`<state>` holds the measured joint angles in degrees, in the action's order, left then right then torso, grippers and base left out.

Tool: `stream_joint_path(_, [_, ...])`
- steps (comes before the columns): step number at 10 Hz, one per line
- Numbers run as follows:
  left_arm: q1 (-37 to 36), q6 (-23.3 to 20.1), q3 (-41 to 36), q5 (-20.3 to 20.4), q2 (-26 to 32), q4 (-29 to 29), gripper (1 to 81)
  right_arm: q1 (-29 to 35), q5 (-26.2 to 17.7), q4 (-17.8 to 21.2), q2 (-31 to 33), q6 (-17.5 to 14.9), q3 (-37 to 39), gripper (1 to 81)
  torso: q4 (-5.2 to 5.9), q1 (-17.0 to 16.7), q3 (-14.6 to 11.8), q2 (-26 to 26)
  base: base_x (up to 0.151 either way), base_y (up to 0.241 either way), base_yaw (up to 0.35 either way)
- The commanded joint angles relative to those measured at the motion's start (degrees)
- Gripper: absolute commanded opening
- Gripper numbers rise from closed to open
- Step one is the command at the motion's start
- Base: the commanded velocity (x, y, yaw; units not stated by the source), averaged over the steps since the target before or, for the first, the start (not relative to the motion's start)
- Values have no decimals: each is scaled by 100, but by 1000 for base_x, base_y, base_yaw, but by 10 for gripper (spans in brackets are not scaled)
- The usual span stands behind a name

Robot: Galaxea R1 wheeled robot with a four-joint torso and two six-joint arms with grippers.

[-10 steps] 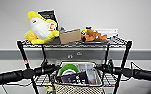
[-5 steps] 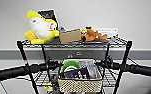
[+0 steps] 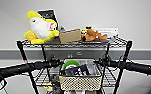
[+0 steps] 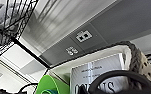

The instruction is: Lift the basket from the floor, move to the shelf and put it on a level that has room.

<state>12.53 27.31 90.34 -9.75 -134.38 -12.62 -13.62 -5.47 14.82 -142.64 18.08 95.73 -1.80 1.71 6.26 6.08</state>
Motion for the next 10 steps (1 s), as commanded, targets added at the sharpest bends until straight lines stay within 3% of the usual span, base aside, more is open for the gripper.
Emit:
stream_joint_path(1, [-1468, 20, 221, 184, -327, 14, 10, 1260, 134, 29, -320, -59, 252, 10, 0, 0, 0, 0, 0, 0, 0])
stream_joint_path(6, [-1846, 29, 203, 88, -459, -127, 10, 1540, 117, 73, -311, -24, 173, 10, 0, 2, 5, -2, 0, 0, 0])
stream_joint_path(10, [-1635, 29, 660, 79, -688, -74, 10, 1471, 29, 47, -514, -6, 515, 10, 0, 6, 5, -2, 0, 0, 0])
